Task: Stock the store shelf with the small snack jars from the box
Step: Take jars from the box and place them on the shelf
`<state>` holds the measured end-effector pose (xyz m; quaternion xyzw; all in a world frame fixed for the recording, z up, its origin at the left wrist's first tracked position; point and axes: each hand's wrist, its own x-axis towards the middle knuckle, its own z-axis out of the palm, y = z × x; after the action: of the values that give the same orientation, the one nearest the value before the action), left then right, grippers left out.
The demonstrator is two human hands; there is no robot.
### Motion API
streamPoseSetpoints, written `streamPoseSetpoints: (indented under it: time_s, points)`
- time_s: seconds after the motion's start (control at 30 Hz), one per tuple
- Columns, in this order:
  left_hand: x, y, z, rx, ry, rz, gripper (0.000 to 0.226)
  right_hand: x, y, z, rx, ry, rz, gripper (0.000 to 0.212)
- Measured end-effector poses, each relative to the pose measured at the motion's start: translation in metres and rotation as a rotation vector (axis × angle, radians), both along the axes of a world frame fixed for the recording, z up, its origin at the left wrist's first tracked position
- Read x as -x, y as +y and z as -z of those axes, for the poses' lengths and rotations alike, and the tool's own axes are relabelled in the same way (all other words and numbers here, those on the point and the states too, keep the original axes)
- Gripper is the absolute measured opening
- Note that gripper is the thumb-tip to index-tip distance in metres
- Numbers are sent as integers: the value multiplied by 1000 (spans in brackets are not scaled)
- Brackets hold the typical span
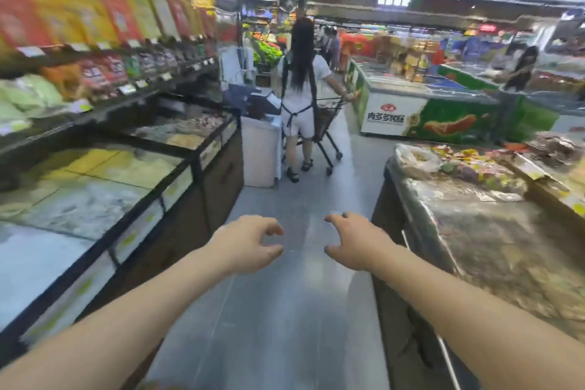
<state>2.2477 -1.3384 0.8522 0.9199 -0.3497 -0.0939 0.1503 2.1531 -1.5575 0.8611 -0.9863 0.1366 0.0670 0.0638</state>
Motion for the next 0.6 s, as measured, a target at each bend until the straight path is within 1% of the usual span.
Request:
streamPoseSetpoints:
  time_s: [0.17,0.3,0.47,0.6]
  points:
    - [-26,94,17,9,55,-240,41,-81,74,26,-8,58,-219,65]
    - [-42,152,32,-5,113,-404,42,-139,123,47,-1,87,-380,61]
    - [-75,197,57,-6,150,-607,38,-213,168,75,-44,125,-538,64]
    - [-108,213,92,-39,217,-722,39,-269,192,110,-37,184,-640,61]
